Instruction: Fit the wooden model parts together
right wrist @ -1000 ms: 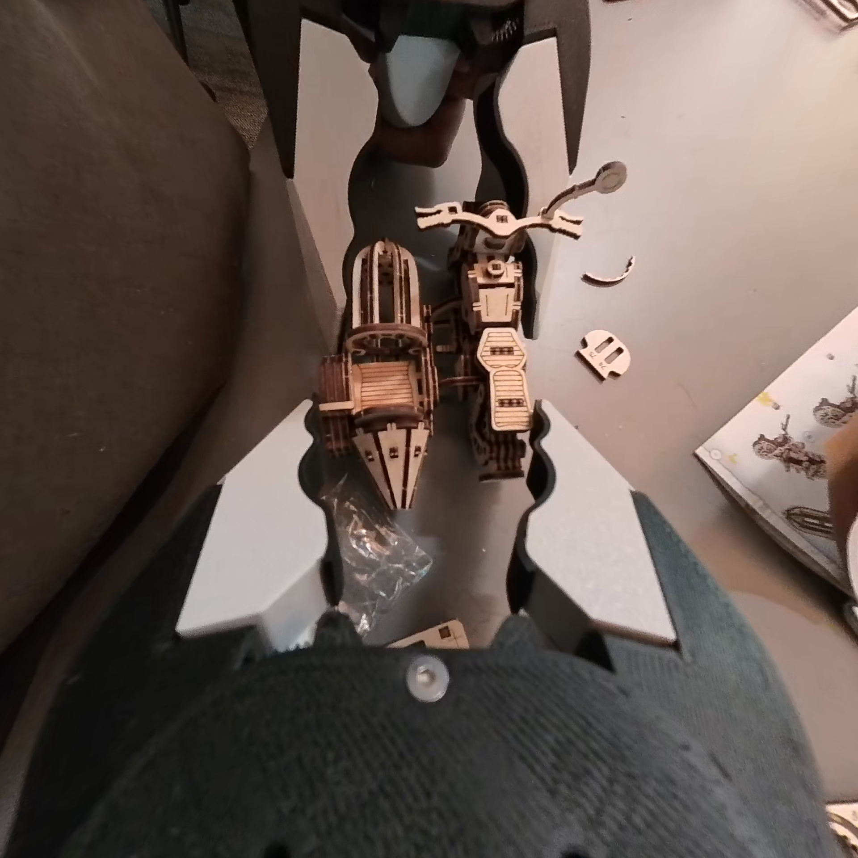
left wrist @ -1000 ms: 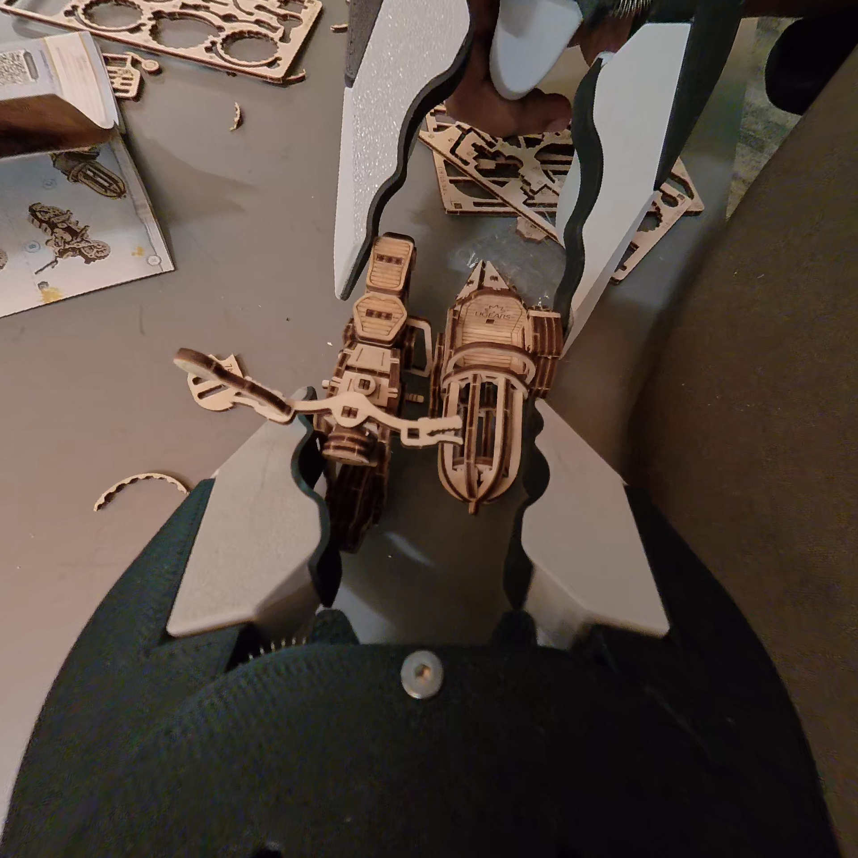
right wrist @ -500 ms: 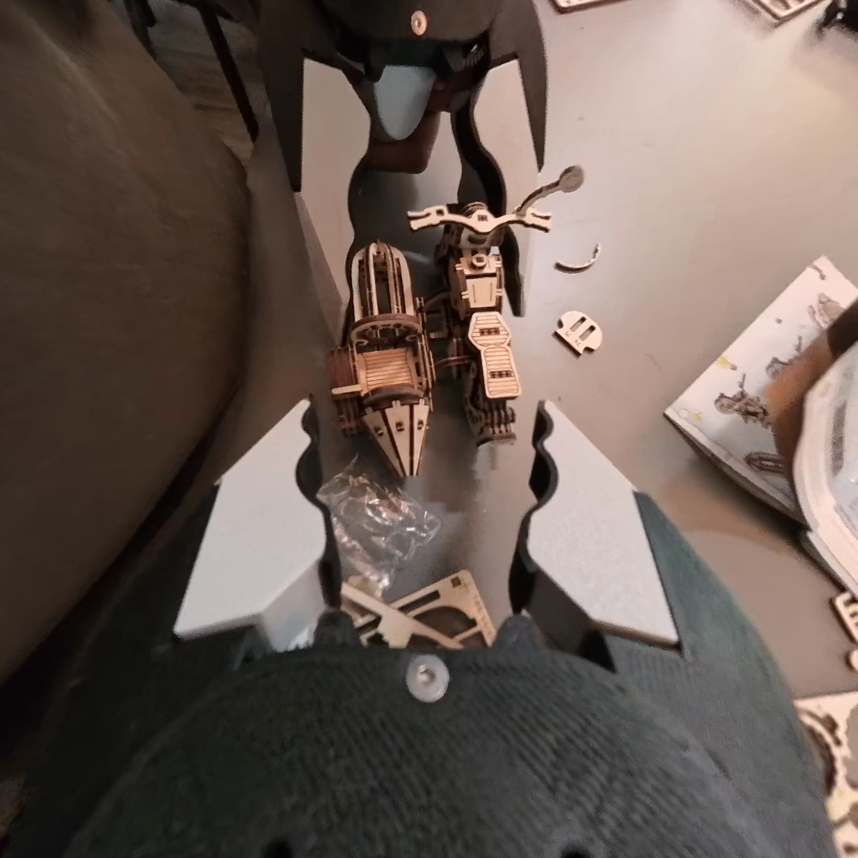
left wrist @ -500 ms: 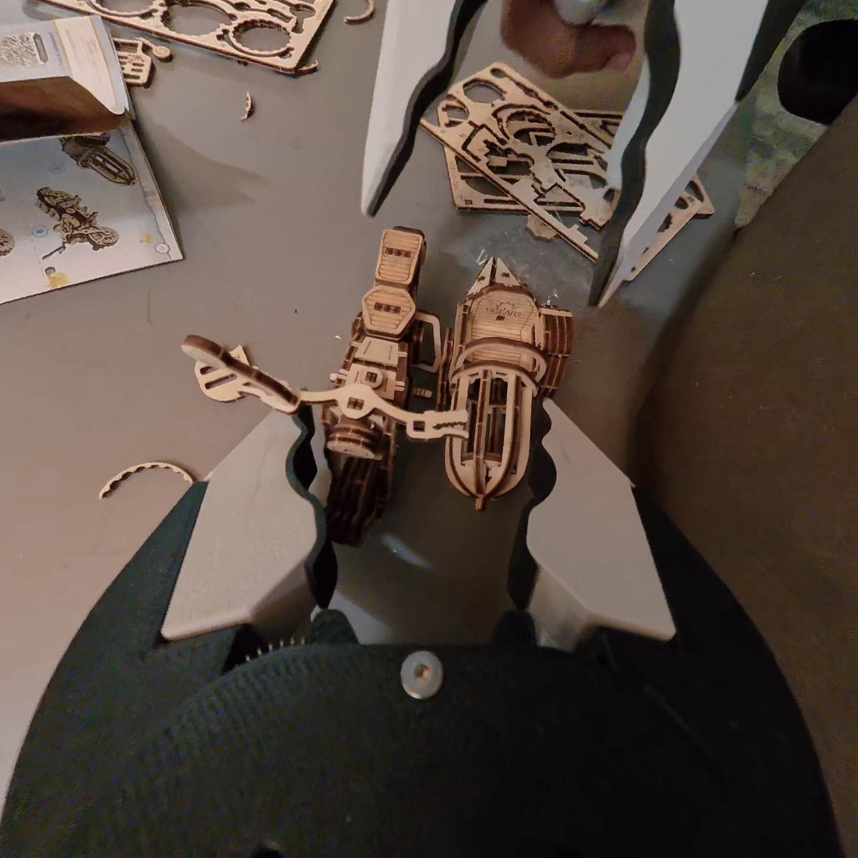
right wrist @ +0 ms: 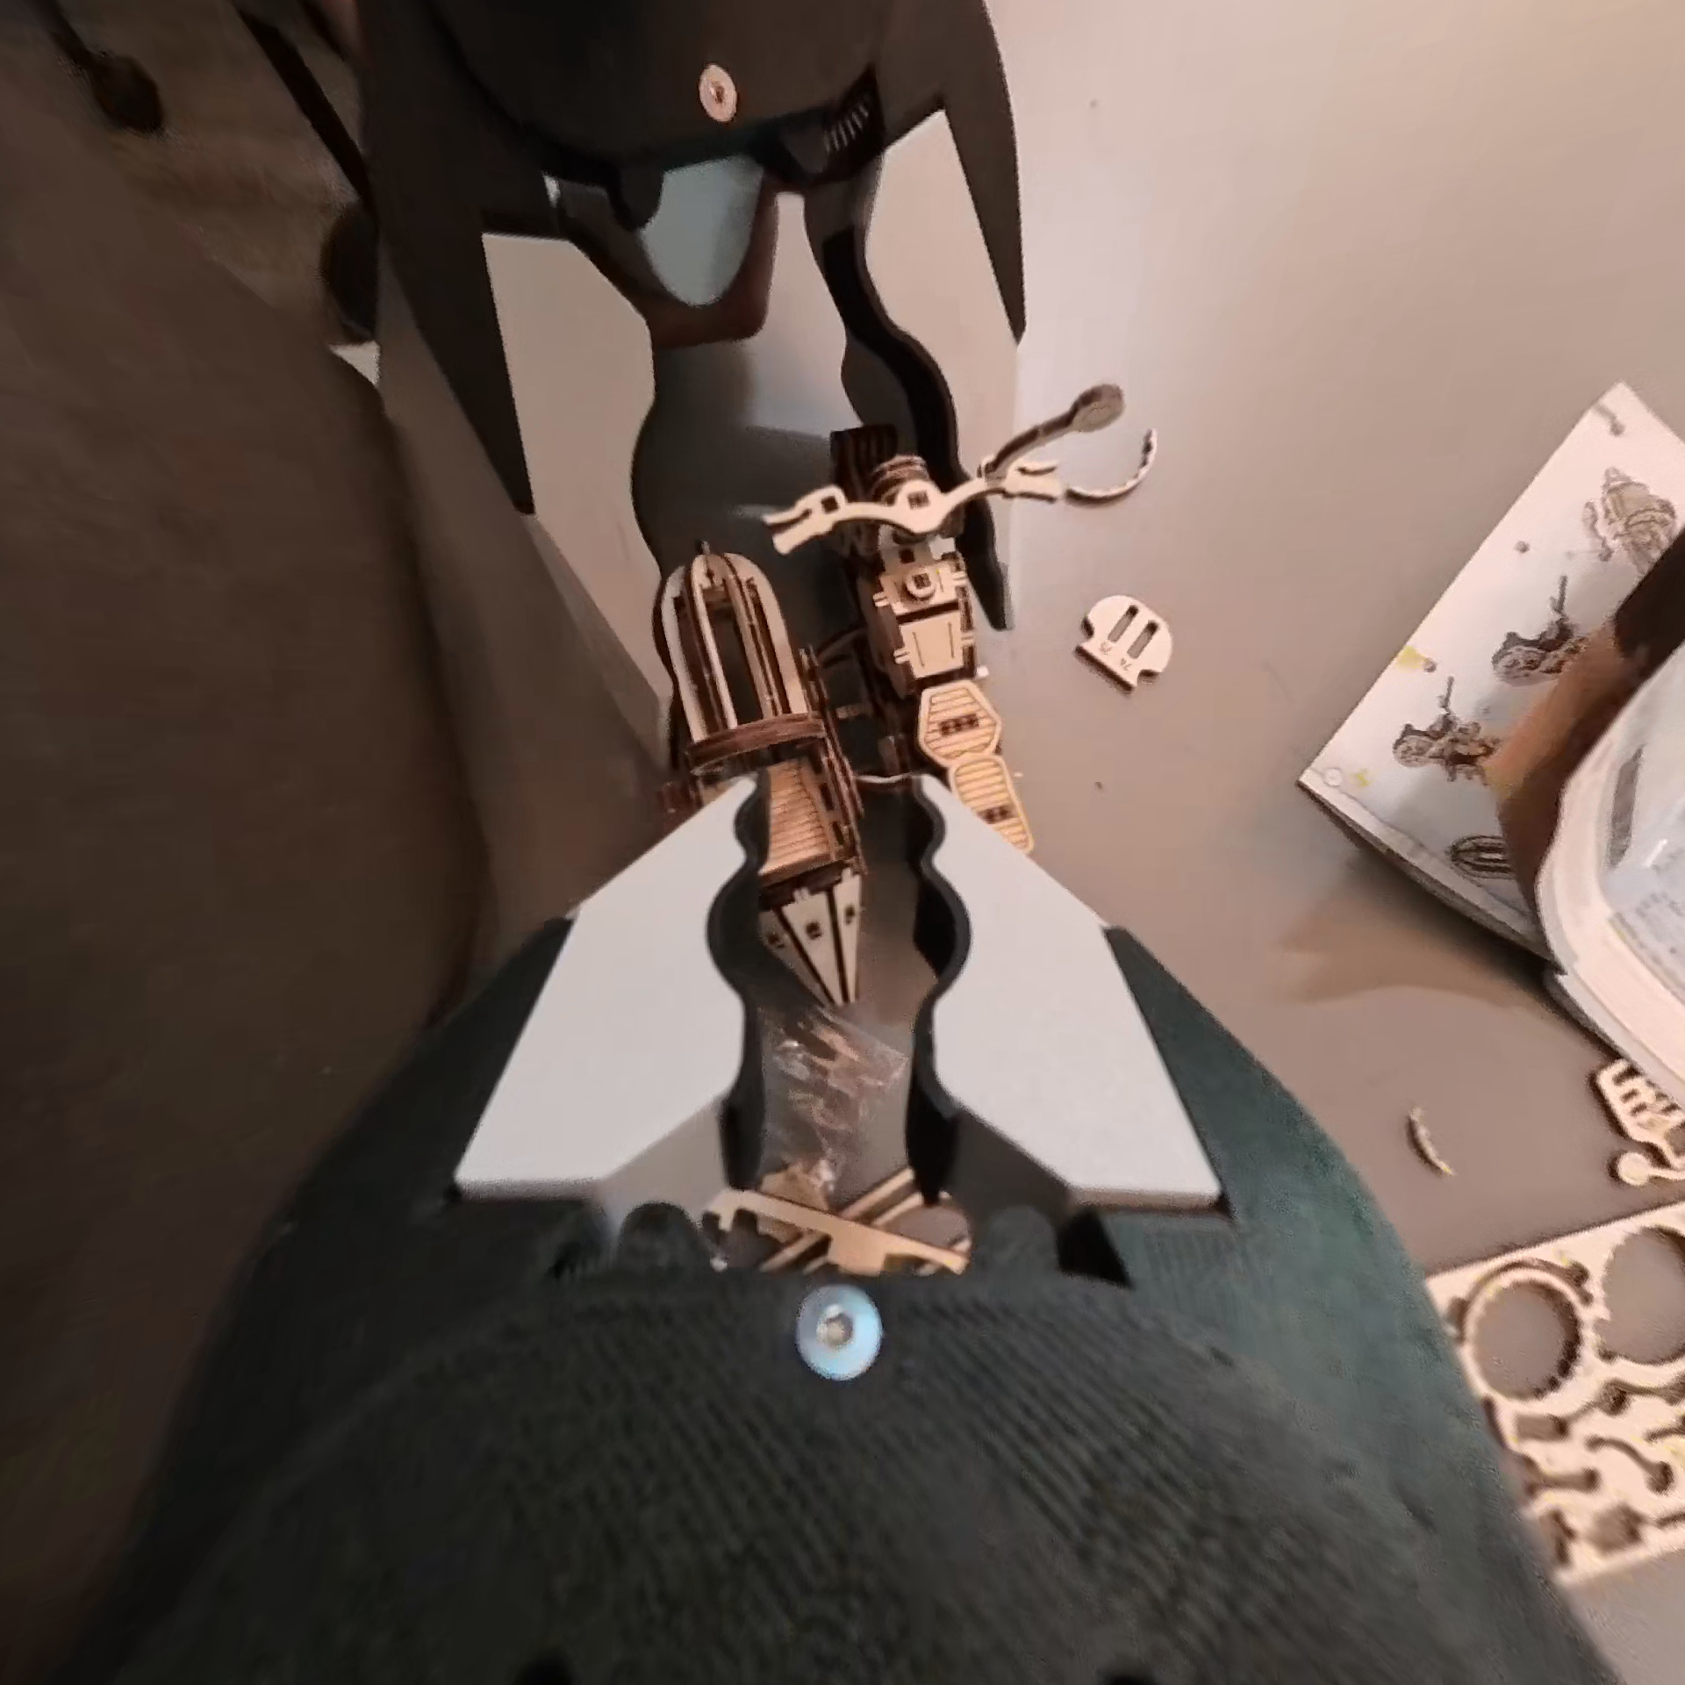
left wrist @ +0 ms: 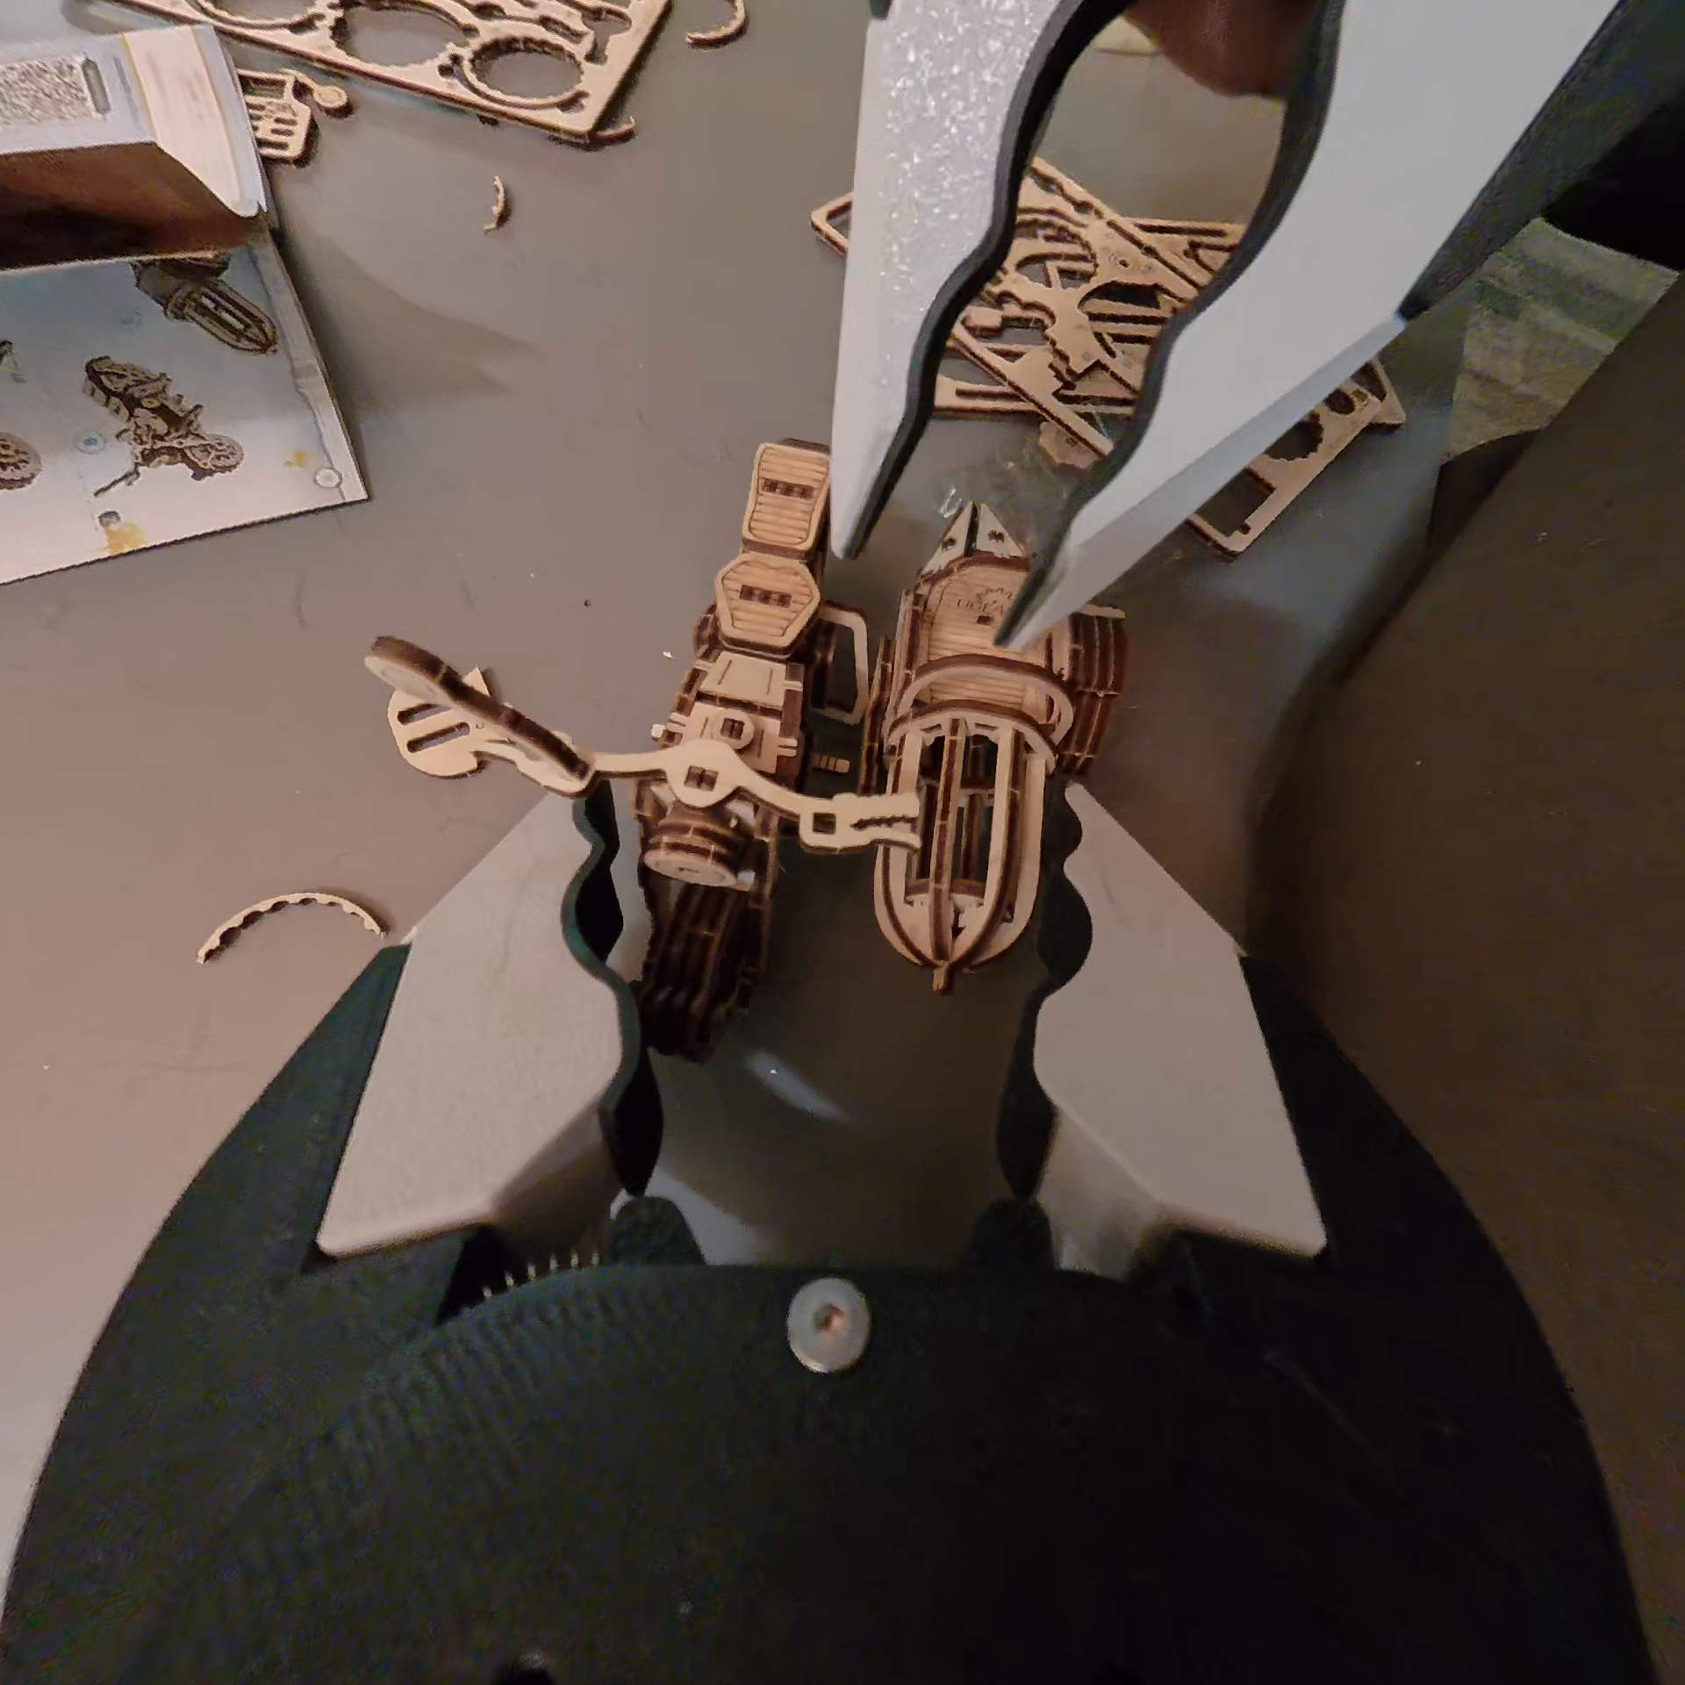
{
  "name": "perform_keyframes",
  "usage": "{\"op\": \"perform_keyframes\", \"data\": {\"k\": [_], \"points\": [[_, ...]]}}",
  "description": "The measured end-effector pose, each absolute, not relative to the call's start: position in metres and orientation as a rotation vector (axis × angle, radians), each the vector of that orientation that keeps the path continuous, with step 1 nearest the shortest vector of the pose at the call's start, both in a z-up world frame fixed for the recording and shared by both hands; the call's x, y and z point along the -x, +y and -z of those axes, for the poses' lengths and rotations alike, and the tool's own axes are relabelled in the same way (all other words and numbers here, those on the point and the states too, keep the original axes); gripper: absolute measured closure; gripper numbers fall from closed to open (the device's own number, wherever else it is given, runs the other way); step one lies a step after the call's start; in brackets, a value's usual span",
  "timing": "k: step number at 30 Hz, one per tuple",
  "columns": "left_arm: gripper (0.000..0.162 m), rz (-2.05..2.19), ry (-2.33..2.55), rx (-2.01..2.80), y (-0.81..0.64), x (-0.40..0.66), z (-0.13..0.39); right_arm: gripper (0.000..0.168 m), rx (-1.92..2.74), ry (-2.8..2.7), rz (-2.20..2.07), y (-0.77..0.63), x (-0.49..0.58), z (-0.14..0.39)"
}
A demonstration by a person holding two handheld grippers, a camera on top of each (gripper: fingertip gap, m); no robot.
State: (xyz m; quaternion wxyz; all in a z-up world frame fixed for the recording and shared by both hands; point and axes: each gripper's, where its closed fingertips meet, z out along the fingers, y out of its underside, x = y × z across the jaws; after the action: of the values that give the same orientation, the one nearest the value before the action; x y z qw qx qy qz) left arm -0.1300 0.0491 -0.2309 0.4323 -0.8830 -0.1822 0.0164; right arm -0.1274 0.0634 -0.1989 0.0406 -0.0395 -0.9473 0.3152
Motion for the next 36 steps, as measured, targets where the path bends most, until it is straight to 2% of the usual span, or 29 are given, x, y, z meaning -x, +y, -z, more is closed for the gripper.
{"op": "perform_keyframes", "data": {"k": [13, 27, 36], "points": [[0.071, 0.026, -0.474, 2.161, 0.048, 0.127, 0.227, 0.139, 0.334, -3.004, -0.691, 0.066, 0.124, 0.215], [0.074, 0.058, -0.489, 2.155, 0.047, 0.126, 0.227, 0.143, 0.208, -3.051, -0.506, 0.066, 0.125, 0.223], [0.075, 0.083, -0.496, 2.149, 0.047, 0.126, 0.227, 0.155, 0.191, -3.079, -0.544, 0.066, 0.127, 0.223]]}}
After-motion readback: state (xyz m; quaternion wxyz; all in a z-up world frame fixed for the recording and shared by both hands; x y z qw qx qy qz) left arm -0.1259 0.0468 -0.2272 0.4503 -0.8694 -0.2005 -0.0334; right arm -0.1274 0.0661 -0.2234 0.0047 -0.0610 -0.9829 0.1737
